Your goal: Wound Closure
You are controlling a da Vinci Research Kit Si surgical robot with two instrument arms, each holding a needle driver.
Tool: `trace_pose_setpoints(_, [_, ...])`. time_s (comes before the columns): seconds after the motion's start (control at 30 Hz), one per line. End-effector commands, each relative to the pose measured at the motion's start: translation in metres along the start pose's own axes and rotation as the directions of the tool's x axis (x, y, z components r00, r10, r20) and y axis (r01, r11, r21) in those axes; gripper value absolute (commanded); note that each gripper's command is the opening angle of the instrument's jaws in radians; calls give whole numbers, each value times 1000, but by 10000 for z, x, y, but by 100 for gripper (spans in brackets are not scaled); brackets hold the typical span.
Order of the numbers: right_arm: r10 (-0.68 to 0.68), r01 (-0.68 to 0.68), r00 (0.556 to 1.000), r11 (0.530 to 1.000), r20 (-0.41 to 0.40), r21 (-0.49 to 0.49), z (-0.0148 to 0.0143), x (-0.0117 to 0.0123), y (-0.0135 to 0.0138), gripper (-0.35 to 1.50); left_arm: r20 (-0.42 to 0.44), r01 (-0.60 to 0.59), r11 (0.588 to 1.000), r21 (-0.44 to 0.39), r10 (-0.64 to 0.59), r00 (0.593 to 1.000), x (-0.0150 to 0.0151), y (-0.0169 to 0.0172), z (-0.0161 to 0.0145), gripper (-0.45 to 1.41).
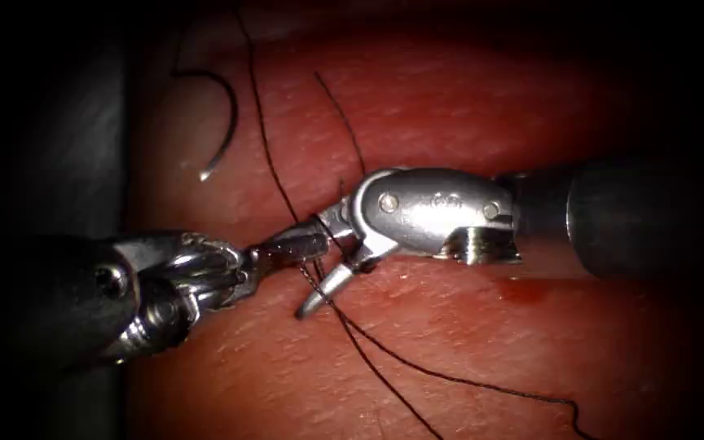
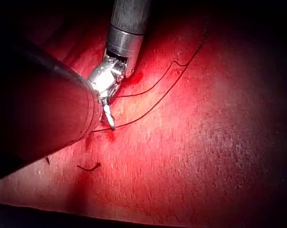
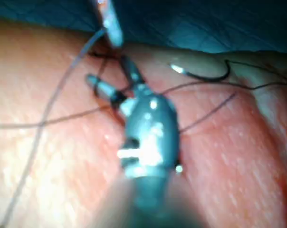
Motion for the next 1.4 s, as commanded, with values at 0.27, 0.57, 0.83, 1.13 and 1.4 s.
trace_pose_setpoints(0.27, [13, -13, 1000, 1000, -7, 20, 9, -7, -2, 103, -32, 16, 1000, 19, -15, 999, -27, 24, 24, -45])
trace_pose_setpoints(0.57, [13, -12, 1000, 998, -24, 60, 7, -3, -5, 106, -53, 34, 999, 29, -32, 998, -45, 37, 29, -45])
trace_pose_setpoints(0.83, [24, -5, 988, 993, -152, 121, -4, 7, -5, 99, -59, 41, 999, 33, -39, 997, -48, 44, 28, -45])
trace_pose_setpoints(1.13, [37, -1, 964, 990, -263, 138, -37, 23, 4, 64, -69, 66, 998, 21, -64, 996, -34, 56, 22, -45])
trace_pose_setpoints(1.4, [40, -4, 964, 991, -264, 134, -46, 21, 11, 59, -74, 82, 997, 12, -81, 994, -22, 66, 18, -45])
